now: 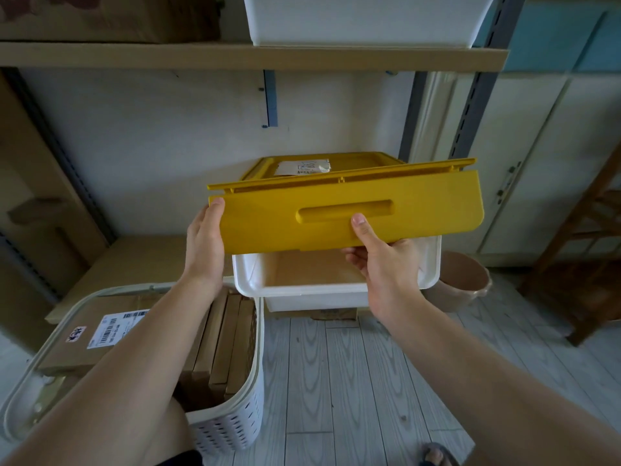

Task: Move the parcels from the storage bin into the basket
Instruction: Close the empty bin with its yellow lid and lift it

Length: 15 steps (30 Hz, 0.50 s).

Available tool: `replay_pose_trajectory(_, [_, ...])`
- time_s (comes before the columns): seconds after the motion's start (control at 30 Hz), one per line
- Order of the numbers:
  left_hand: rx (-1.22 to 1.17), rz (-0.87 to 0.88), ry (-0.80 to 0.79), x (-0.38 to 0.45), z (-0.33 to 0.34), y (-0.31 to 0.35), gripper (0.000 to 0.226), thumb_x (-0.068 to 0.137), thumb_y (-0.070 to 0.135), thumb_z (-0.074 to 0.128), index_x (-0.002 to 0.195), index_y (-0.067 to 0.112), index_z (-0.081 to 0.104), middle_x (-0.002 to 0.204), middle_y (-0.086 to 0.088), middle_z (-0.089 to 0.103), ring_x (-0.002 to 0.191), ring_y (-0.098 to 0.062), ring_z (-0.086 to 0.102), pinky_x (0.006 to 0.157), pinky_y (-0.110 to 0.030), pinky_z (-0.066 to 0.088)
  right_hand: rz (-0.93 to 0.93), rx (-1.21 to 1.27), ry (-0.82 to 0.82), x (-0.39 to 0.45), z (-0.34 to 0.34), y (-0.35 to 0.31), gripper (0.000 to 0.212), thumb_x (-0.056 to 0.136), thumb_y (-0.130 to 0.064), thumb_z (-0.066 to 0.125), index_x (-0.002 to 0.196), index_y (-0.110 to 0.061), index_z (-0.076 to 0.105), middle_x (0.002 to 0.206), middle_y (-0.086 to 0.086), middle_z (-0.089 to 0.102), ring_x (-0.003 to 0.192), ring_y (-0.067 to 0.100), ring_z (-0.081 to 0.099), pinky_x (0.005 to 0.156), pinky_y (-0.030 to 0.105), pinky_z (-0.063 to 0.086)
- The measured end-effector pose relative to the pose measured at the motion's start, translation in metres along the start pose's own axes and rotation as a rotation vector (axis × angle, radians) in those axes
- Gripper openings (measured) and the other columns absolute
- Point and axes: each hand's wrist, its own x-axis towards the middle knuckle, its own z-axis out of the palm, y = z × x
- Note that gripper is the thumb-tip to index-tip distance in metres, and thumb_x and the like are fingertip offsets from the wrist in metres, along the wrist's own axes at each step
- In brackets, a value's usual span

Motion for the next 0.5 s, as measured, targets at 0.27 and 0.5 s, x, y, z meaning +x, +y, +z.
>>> replay_pose_trajectory(0.27, [-0.162,-0.094,-0.121,0.001,-0.002,-0.003,0.050,0.107,0.051,0.022,0.129,0.030,0.062,0.115,-0.001,0.073,0.107,-0.020,0.069,0.086,-0.038,0.055,0.026,-0.002,-0.004,-0.006,-0.009,0.007,0.024,0.083,-0.027,0.082,0.098,-0.012,0.070,0.080,0.002,0.078,0.065,0.022,0.073,0.062,0.031,0.058])
replay_pose_trajectory(0.5, [-0.152,-0.165,-0.163,0.007,-0.010,-0.004,0.048,0.105,0.056,0.025,0.125,0.033,0.063,0.103,0.001,0.077,0.089,-0.017,0.075,0.068,-0.032,0.059,0.077,-0.004,-0.008,-0.012,-0.014,0.011,0.025,0.082,-0.027,0.082,0.097,-0.011,0.069,0.078,0.005,0.077,0.069,0.024,0.074,0.064,0.032,0.059])
